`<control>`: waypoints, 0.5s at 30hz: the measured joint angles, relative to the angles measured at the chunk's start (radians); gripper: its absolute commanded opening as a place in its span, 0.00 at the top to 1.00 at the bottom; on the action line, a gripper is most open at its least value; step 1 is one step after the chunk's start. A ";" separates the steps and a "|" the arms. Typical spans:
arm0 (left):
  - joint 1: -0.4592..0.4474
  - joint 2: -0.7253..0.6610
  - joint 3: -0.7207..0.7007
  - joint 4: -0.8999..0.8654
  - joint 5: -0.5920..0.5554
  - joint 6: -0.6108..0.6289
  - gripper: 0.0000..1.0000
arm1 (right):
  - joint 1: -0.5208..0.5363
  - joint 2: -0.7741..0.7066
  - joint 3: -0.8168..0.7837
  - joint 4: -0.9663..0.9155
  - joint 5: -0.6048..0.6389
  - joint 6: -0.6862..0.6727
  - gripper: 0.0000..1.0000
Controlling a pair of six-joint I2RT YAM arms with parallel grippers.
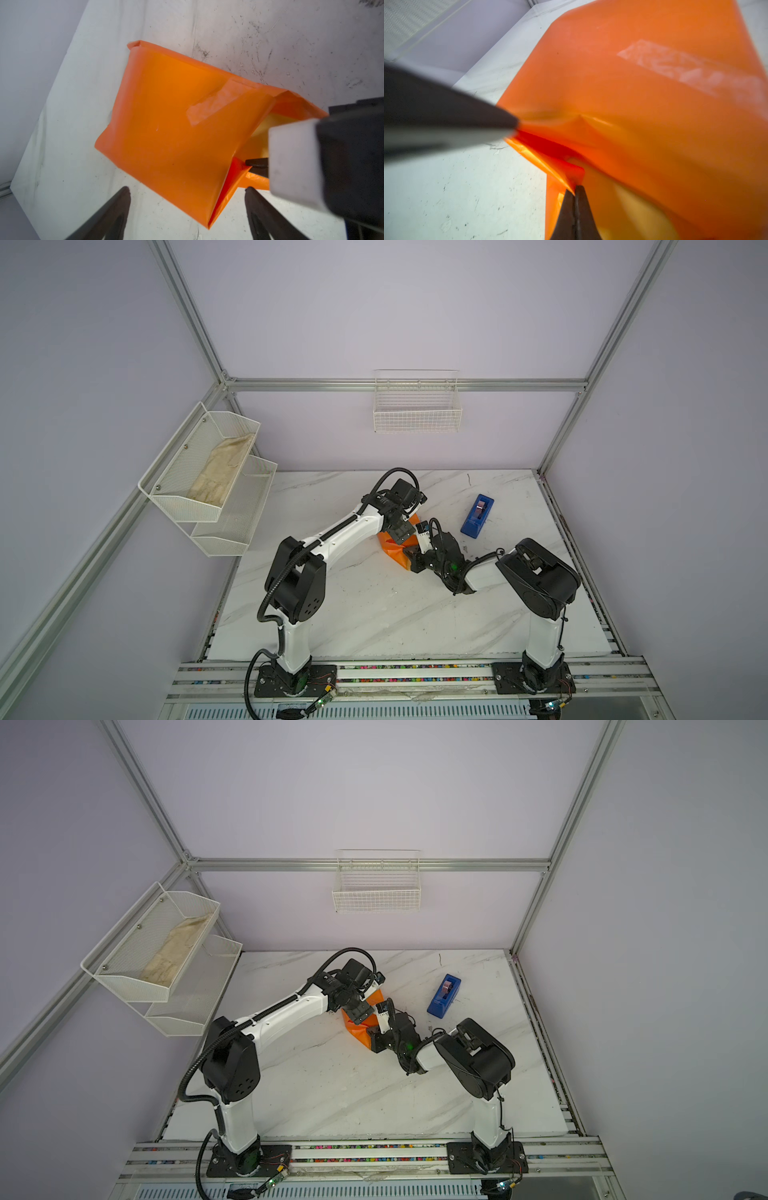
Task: Wrap a gift box in wrapping paper
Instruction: Fold the wrapping paper for the gift box.
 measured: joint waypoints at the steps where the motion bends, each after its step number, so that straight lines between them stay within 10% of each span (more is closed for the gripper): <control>1: 0.005 -0.020 -0.014 0.003 0.002 0.000 0.15 | 0.000 0.001 0.005 -0.007 -0.005 -0.004 1.00; 15: 0.018 -0.293 -0.608 0.457 0.010 0.323 0.00 | -0.032 0.008 0.063 -0.073 -0.076 -0.042 1.00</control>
